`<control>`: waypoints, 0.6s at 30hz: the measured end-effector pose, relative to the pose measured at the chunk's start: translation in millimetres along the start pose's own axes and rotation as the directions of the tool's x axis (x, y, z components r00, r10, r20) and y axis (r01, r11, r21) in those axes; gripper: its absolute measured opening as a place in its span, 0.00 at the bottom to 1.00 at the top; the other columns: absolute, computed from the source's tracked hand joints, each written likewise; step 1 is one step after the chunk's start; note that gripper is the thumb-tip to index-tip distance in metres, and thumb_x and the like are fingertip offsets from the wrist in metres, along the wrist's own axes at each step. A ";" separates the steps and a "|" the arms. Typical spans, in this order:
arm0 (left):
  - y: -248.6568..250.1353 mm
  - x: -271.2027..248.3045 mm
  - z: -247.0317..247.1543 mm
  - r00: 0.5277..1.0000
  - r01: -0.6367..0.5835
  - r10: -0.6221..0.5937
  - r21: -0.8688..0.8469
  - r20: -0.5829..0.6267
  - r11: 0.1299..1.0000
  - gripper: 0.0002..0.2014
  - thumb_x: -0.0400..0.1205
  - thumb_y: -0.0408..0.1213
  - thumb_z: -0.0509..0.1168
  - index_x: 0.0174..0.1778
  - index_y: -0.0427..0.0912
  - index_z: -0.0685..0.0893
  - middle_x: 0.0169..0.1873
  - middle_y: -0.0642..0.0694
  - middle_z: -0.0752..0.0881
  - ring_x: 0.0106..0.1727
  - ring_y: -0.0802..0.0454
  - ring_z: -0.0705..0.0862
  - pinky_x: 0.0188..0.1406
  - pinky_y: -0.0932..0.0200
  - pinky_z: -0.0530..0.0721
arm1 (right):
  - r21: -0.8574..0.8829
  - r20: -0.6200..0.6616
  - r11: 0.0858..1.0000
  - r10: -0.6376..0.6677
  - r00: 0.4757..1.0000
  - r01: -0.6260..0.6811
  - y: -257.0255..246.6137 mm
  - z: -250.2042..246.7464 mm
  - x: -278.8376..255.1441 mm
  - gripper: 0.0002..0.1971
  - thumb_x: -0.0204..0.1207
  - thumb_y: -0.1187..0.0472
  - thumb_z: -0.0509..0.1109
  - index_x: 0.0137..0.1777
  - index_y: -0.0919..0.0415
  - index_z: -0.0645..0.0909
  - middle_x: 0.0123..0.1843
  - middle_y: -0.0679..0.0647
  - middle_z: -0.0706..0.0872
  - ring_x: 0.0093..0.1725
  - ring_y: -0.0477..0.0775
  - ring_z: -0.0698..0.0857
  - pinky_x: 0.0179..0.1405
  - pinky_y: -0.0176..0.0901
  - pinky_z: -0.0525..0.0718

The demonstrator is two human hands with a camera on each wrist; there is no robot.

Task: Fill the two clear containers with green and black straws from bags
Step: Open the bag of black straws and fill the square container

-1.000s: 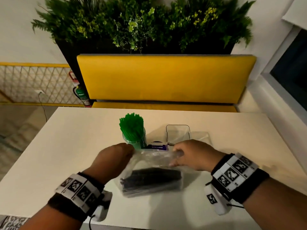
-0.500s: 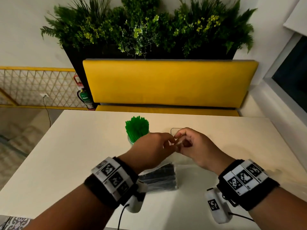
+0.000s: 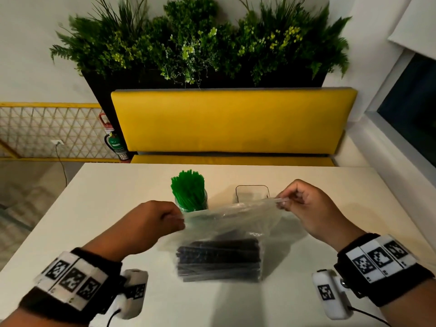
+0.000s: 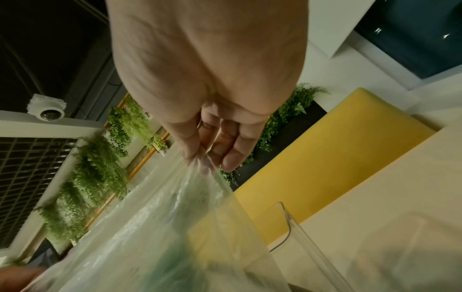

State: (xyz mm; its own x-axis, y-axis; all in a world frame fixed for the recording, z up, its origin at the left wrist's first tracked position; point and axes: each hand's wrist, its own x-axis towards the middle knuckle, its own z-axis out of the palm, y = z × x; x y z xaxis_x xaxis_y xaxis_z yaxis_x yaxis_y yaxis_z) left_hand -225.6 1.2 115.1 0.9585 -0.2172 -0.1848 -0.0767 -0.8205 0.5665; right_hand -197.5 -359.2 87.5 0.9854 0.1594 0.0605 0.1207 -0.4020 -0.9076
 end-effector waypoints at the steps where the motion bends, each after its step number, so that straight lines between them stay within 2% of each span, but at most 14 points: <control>1: -2.0 -2.4 -3.8 1.000 0.028 -0.028 -0.026 -0.014 0.999 0.07 0.78 0.45 0.75 0.36 0.52 0.86 0.28 0.59 0.84 0.30 0.64 0.78 0.31 0.69 0.74 | -0.020 0.007 1.000 0.009 1.000 -0.008 2.4 -1.7 0.3 0.17 0.78 0.72 0.70 0.41 0.45 0.83 0.43 0.53 0.91 0.46 0.52 0.90 0.56 0.66 0.86; 3: -4.2 -4.6 -8.6 0.996 0.067 -0.072 -0.090 -0.054 0.994 0.06 0.78 0.43 0.76 0.37 0.51 0.88 0.27 0.60 0.84 0.29 0.66 0.79 0.31 0.72 0.75 | -0.092 0.039 0.995 0.043 0.998 -0.039 4.4 -4.5 2.6 0.19 0.78 0.72 0.70 0.40 0.43 0.81 0.44 0.50 0.91 0.48 0.49 0.90 0.57 0.64 0.86; 5: -2.4 -4.5 -10.5 0.988 0.083 -0.100 -0.135 -0.117 0.987 0.06 0.78 0.43 0.76 0.36 0.51 0.88 0.26 0.61 0.84 0.29 0.66 0.79 0.29 0.70 0.75 | -0.222 0.063 0.975 0.035 0.997 -0.020 -1.8 -5.6 4.5 0.21 0.76 0.72 0.68 0.41 0.39 0.80 0.50 0.45 0.89 0.54 0.49 0.87 0.60 0.56 0.84; 6: 0.5 -3.0 -10.0 0.985 0.075 -0.095 -0.137 -0.144 0.988 0.06 0.77 0.44 0.76 0.35 0.52 0.88 0.26 0.61 0.85 0.29 0.64 0.79 0.31 0.65 0.76 | -0.322 0.060 0.945 -0.035 0.998 0.052 -9.5 -3.9 4.0 0.20 0.74 0.70 0.68 0.45 0.37 0.80 0.55 0.44 0.86 0.59 0.49 0.84 0.62 0.52 0.81; 8: 12.5 -0.8 -6.2 0.986 0.021 -0.042 -0.129 -0.159 0.991 0.06 0.76 0.45 0.77 0.36 0.55 0.88 0.29 0.59 0.87 0.31 0.60 0.82 0.32 0.60 0.78 | -0.533 0.124 0.798 -0.256 0.959 0.282 -33.8 10.1 1.0 0.16 0.72 0.57 0.68 0.58 0.38 0.79 0.66 0.44 0.80 0.68 0.49 0.77 0.67 0.51 0.74; 10: 29.6 3.1 1.0 0.988 -0.053 0.031 -0.141 -0.153 0.989 0.04 0.75 0.45 0.78 0.37 0.56 0.89 0.30 0.61 0.87 0.30 0.61 0.82 0.28 0.67 0.74 | -0.630 0.262 0.644 -0.349 0.900 0.433 -58.2 33.7 2.2 0.21 0.74 0.43 0.64 0.68 0.42 0.77 0.71 0.42 0.78 0.70 0.46 0.74 0.70 0.54 0.69; 11: 37.5 4.9 4.1 0.986 -0.076 0.049 -0.175 -0.157 0.982 0.04 0.75 0.44 0.79 0.39 0.56 0.89 0.30 0.63 0.87 0.29 0.63 0.81 0.27 0.70 0.73 | -0.614 0.309 0.640 -0.344 0.887 0.462 -67.7 46.5 5.0 0.22 0.76 0.39 0.63 0.69 0.41 0.76 0.69 0.40 0.80 0.67 0.44 0.76 0.69 0.53 0.70; 12: 43.5 6.7 6.5 0.986 -0.088 0.051 -0.233 -0.159 0.969 0.05 0.74 0.41 0.79 0.40 0.54 0.89 0.29 0.64 0.87 0.28 0.65 0.80 0.28 0.72 0.73 | -0.569 0.333 0.676 -0.331 0.883 0.468 -73.4 56.9 8.6 0.20 0.77 0.38 0.64 0.67 0.40 0.78 0.65 0.37 0.84 0.63 0.43 0.80 0.67 0.51 0.73; 14: 46.8 7.1 6.3 0.987 -0.086 0.029 -0.371 -0.155 0.925 0.06 0.74 0.36 0.79 0.43 0.49 0.90 0.30 0.62 0.88 0.28 0.68 0.81 0.30 0.76 0.74 | -0.469 0.308 0.774 -0.309 0.900 0.426 -74.5 66.9 17.0 0.11 0.80 0.44 0.67 0.58 0.42 0.84 0.52 0.36 0.89 0.50 0.40 0.85 0.55 0.47 0.82; 16: 38.3 5.1 1.1 0.986 -0.073 -0.004 -0.455 -0.166 0.887 0.05 0.76 0.32 0.77 0.44 0.45 0.91 0.31 0.55 0.90 0.30 0.66 0.83 0.33 0.73 0.79 | -0.442 0.233 0.821 -0.285 0.930 0.362 -69.5 64.2 21.7 0.05 0.81 0.50 0.68 0.52 0.44 0.85 0.46 0.37 0.88 0.44 0.39 0.84 0.46 0.44 0.84; 18: 25.3 2.4 -3.4 0.981 -0.061 -0.036 -0.471 -0.193 0.880 0.04 0.78 0.31 0.76 0.43 0.45 0.91 0.33 0.51 0.91 0.32 0.61 0.84 0.36 0.69 0.82 | -0.451 0.203 0.831 -0.259 0.944 0.325 -62.9 60.4 21.0 0.04 0.81 0.52 0.68 0.51 0.45 0.84 0.46 0.37 0.87 0.44 0.40 0.83 0.45 0.43 0.83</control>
State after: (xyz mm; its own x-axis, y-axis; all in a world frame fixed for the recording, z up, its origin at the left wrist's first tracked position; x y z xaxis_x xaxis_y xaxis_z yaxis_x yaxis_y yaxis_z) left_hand -224.3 -18.3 131.7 0.9956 -0.0816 -0.0462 0.0035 -0.4599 0.8880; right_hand -191.7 -276.1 120.8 0.8747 0.4380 0.2076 0.4749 -0.6888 -0.5477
